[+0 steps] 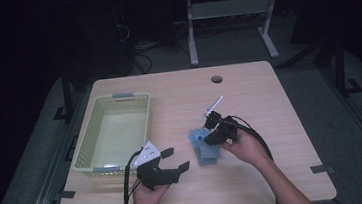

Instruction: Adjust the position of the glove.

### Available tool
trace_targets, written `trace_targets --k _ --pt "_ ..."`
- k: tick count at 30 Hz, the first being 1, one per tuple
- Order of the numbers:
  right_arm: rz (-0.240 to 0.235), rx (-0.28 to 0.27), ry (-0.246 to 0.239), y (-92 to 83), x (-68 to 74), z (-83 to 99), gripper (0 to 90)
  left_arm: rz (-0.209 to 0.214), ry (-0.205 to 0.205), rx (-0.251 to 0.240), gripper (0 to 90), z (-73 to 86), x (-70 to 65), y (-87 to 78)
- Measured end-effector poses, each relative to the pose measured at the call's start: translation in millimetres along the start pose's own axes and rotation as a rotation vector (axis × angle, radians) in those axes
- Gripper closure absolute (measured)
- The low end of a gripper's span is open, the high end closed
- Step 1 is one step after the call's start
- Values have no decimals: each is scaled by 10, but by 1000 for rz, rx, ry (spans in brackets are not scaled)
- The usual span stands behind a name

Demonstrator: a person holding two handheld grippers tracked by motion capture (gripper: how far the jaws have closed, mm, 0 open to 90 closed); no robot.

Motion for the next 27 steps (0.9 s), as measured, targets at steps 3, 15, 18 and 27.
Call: trace_targets --k 3,15,18,27 --pt "-11 5 -2 25 26 -14 824 -1 -8 -3 216 0 7 -5" --pt "-15 57 -18 195 63 27 814 -3 -8 -10 215 -13 23 -26" --pt "-19 53 -8 228 55 45 810 -2 -15 -12 215 -11 15 -20" --pt "5 36 10 271 0 28 668 -1 -7 0 215 2 4 -1"
Point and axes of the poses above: each handheld gripper's, and its own axes: y roughly forward along the jaws, z roughly out of its underside, x roughly to its left, the point moved 10 cm from there along y, roughly forward along the jaws, and after that the axes turned 3 degrees about y, right-handed, at the moved point
